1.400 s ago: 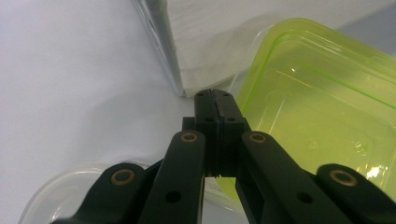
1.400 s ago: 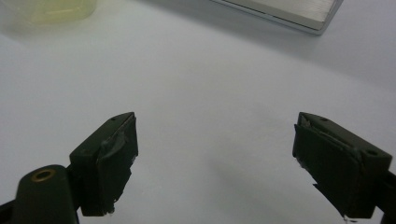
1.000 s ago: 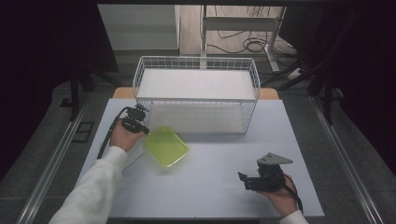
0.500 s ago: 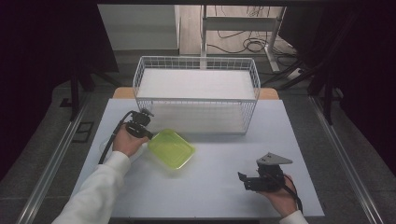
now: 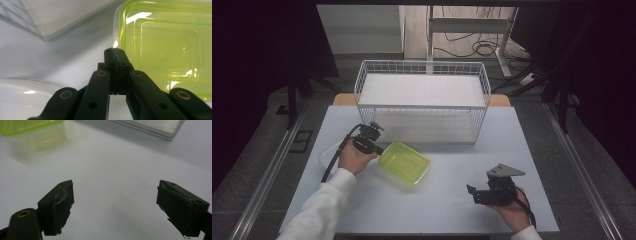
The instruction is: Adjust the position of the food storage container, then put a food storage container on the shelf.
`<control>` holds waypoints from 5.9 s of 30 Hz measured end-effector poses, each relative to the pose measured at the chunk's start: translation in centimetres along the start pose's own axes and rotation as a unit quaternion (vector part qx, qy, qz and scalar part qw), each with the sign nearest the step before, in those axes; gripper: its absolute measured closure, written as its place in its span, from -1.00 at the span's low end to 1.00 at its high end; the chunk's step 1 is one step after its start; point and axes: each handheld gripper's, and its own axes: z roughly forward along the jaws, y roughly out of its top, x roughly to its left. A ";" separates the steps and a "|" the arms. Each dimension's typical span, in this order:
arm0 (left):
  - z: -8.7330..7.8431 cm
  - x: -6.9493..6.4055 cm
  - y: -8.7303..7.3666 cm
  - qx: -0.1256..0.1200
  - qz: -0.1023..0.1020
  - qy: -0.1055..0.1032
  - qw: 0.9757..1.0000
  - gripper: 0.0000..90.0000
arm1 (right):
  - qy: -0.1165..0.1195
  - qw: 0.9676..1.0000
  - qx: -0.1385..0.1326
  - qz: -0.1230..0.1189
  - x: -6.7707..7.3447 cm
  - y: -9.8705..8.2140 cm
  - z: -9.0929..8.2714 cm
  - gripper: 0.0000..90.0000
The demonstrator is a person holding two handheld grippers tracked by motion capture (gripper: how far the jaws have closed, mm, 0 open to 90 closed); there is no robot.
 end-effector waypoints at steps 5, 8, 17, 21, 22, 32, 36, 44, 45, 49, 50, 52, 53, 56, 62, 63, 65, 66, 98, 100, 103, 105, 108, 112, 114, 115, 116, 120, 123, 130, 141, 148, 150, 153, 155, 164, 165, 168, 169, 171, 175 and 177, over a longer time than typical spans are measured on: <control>0.1 -1.5 0.0 0.002 0.015 -0.012 1.000 1.00 | 0.000 1.000 0.000 -0.002 0.1 0.0 0.0 -0.68; 0.1 -2.3 -0.1 0.004 0.023 -0.021 1.000 1.00 | 0.000 1.000 0.000 -0.002 0.1 0.0 0.0 -0.68; 0.2 -4.2 -0.7 -0.002 0.039 -0.047 0.998 0.99 | -0.002 1.000 0.003 -0.001 0.0 0.0 0.0 -0.68; 0.2 -4.7 -0.9 -0.005 0.039 -0.057 0.998 0.99 | -0.003 1.000 0.003 -0.001 0.0 0.0 0.1 -0.68; 0.2 -4.7 -0.9 -0.005 0.041 -0.058 0.997 0.99 | -0.003 1.000 0.003 -0.001 -0.1 0.0 0.1 -0.68; 0.3 -4.8 -1.0 -0.014 0.036 -0.077 0.996 0.99 | -0.005 1.000 0.005 -0.001 -0.1 -0.1 0.1 -0.68; -0.4 -4.0 -1.5 -0.033 0.023 -0.081 0.996 0.99 | -0.005 1.000 0.004 0.000 -0.2 -0.1 0.0 -0.68; -1.4 -3.1 -3.4 -0.050 0.005 -0.082 0.995 0.96 | -0.006 1.000 0.004 0.000 -0.2 -0.1 0.1 -0.68; -1.5 -3.1 -3.7 -0.051 0.005 -0.084 0.995 0.96 | -0.007 1.000 0.004 -0.002 -0.2 -0.1 0.1 -0.68; -2.0 -2.6 -5.6 -0.077 -0.020 -0.100 0.992 0.72 | -0.008 1.000 0.004 0.003 -0.4 -0.1 0.0 -0.67; -2.0 -2.6 -5.6 -0.077 -0.020 -0.100 0.992 0.61 | -0.008 1.000 0.004 0.003 -0.4 -0.1 0.0 -0.67; -2.4 -2.3 -6.4 -0.099 -0.040 -0.119 0.987 0.37 | -0.005 1.000 0.000 0.008 -0.6 -0.1 0.0 -0.66; -2.5 -2.1 -6.8 -0.110 -0.048 -0.133 0.984 0.37 | -0.004 1.000 -0.003 0.013 -0.7 -0.1 -0.1 -0.65; -3.1 -2.0 -7.6 -0.136 -0.064 -0.155 0.976 0.07 | 0.001 0.999 -0.016 0.029 -0.8 0.2 -0.4 -0.63; -4.2 -2.0 -8.2 -0.166 -0.075 -0.185 0.966 -0.22 | 0.011 0.999 -0.025 0.041 -0.9 0.4 -0.6 -0.62; -4.2 -2.1 -8.2 -0.169 -0.076 -0.188 0.965 -0.24 | 0.015 0.999 -0.025 0.045 -0.9 0.4 -0.7 -0.61; -4.2 -2.1 -8.2 -0.168 -0.075 -0.192 0.964 -0.26 | 0.024 0.998 -0.025 0.050 -1.0 0.5 -0.7 -0.59; -4.2 -2.1 -8.2 -0.166 -0.075 -0.193 0.964 -0.27 | 0.028 0.998 -0.025 0.054 -0.9 0.5 -0.7 -0.58; 0.7 -1.5 -2.0 -0.083 -0.106 -0.172 0.976 -0.23 | 0.077 0.978 0.058 0.183 0.2 6.6 5.3 -0.26; 1.2 -1.8 -1.8 -0.088 -0.119 -0.176 0.973 -0.22 | 0.080 0.977 0.065 0.188 0.3 6.7 5.8 -0.24; 1.7 -1.7 -1.6 -0.073 -0.108 -0.177 0.976 -0.20 | 0.087 0.975 0.073 0.193 0.5 6.7 6.6 -0.21; 2.1 -1.8 -1.5 -0.074 -0.112 -0.179 0.975 -0.18 | 0.088 0.974 0.080 0.195 0.6 6.7 7.1 -0.17; 2.3 -1.8 -1.5 -0.071 -0.112 -0.182 0.974 -0.15 | 0.090 0.973 0.080 0.195 0.6 6.7 7.3 -0.13; 2.3 -1.7 -1.5 -0.068 -0.110 -0.187 0.974 -0.05 | 0.097 0.972 0.082 0.198 0.6 6.6 7.7 -0.08; 2.4 -1.7 -1.5 -0.066 -0.112 -0.189 0.973 0.02 | 0.100 0.971 0.084 0.200 0.6 6.5 7.8 -0.06; 2.4 -1.8 -1.5 -0.066 -0.115 -0.189 0.973 0.05 | 0.103 0.970 0.084 0.203 0.6 6.4 8.0 -0.04; 2.5 -1.8 -1.6 -0.066 -0.116 -0.191 0.972 0.08 | 0.104 0.969 0.086 0.205 0.6 6.4 8.1 -0.03; 2.8 -1.6 -1.8 -0.058 -0.114 -0.203 0.971 0.23 | 0.114 0.968 0.086 0.207 1.0 6.3 8.5 0.05; 3.5 -1.4 -2.0 -0.047 -0.108 -0.222 0.968 0.33 | 0.125 0.965 0.093 0.210 1.3 6.2 8.9 0.22; 3.2 -1.6 -2.1 -0.047 -0.118 -0.233 0.964 0.57 | 0.178 0.941 0.101 0.270 0.7 5.7 9.2 0.59; 1.6 -2.2 -2.4 -0.078 -0.112 -0.241 0.961 0.75 | 0.173 0.943 0.070 0.277 0.5 6.4 7.6 0.74; 0.1 -2.7 -2.7 -0.107 -0.101 -0.240 0.960 0.75 | 0.166 0.953 0.049 0.248 0.9 7.3 6.2 0.74; -0.6 -3.0 -2.9 -0.117 -0.096 -0.236 0.960 0.75 | 0.165 0.956 0.041 0.238 1.1 7.7 5.7 0.74; -1.7 -3.2 -3.1 -0.134 -0.093 -0.237 0.958 0.74 | 0.160 0.963 0.027 0.213 1.4 8.6 4.6 0.74; -2.5 -3.3 -3.1 -0.145 -0.088 -0.232 0.958 0.74 | 0.157 0.967 0.017 0.201 1.7 9.2 3.9 0.74; -6.8 -4.2 -2.2 -0.187 -0.068 -0.212 0.957 0.74 | 0.156 0.972 -0.024 0.172 2.3 11.6 0.8 0.74; -7.3 -4.3 -2.1 -0.191 -0.064 -0.210 0.957 0.74 | 0.154 0.974 -0.032 0.164 2.4 12.3 0.0 0.74; -8.6 -4.5 -1.7 -0.206 -0.058 -0.207 0.955 0.75 | 0.154 0.975 -0.038 0.158 2.5 12.9 -0.7 0.74; -9.0 -4.5 -1.6 -0.209 -0.056 -0.206 0.954 0.75 | 0.152 0.976 -0.045 0.151 2.5 13.5 -1.4 0.74; -9.6 -4.6 -1.3 -0.216 -0.053 -0.207 0.953 0.75 | 0.151 0.976 -0.049 0.149 2.6 13.8 -1.6 0.74; -10.6 -4.8 -1.0 -0.227 -0.047 -0.202 0.952 0.75 | 0.152 0.977 -0.061 0.136 2.5 14.8 -2.6 0.74; -10.8 -4.9 -0.9 -0.234 -0.044 -0.198 0.951 0.75 | 0.152 0.977 -0.062 0.135 2.4 14.9 -2.7 0.74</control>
